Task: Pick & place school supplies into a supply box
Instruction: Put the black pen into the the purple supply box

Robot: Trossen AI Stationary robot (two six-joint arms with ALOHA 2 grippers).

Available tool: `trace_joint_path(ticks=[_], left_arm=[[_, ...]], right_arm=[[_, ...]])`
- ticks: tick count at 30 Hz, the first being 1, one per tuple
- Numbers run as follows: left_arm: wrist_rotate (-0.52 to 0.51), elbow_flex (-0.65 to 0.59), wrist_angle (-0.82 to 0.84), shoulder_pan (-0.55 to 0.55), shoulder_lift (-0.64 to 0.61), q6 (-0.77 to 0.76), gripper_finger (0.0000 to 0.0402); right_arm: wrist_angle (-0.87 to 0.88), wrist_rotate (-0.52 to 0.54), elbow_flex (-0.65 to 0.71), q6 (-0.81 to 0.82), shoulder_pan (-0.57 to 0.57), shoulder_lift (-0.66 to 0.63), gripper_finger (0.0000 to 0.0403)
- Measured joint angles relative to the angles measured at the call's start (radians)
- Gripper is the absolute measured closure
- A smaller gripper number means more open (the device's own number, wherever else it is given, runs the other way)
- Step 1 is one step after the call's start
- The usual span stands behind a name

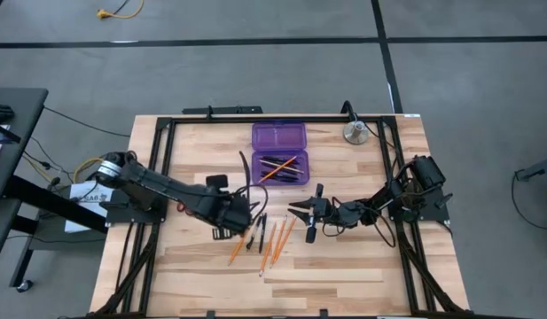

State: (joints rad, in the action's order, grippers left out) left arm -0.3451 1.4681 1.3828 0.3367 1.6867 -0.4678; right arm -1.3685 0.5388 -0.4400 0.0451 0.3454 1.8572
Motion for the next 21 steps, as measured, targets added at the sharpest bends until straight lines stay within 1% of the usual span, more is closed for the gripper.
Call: trace_joint_path(ticks=[4, 7, 10, 13, 17, 19, 21], left_arm=[[0.026, 0.000, 0.005, 0.031, -0.011, -0.021, 0.0306], [0.078, -0.004, 0.006, 0.036, -0.037, -0.015, 0.0306], [0.157, -0.059, -0.064, 0.036, -0.102, 0.044, 0.0306], [0.225, -0.164, -0.202, 0.032, -0.200, 0.073, 0.0306], [0.286, -0.375, -0.424, 0.009, -0.372, 0.049, 0.0306], [0.280, -0.498, -0.548, -0.011, -0.460, -0.012, 0.0306], [0.211, -0.617, -0.680, -0.032, -0.536, -0.115, 0.0306]], right_arm=[[0.004, 0.000, -0.008, 0.000, 0.000, 0.000, 0.0330], [0.008, 0.000, -0.008, 0.000, 0.000, 0.000, 0.0330], [0.007, 0.000, -0.008, -0.001, -0.002, 0.000, 0.0330], [0.007, 0.000, -0.008, -0.019, -0.011, 0.000, 0.0330], [0.001, 0.000, -0.008, -0.020, -0.034, 0.000, 0.0330], [-0.005, 0.000, -0.008, -0.025, -0.050, 0.000, 0.0330], [-0.012, 0.000, -0.013, -0.045, -0.067, 0.000, 0.0330]])
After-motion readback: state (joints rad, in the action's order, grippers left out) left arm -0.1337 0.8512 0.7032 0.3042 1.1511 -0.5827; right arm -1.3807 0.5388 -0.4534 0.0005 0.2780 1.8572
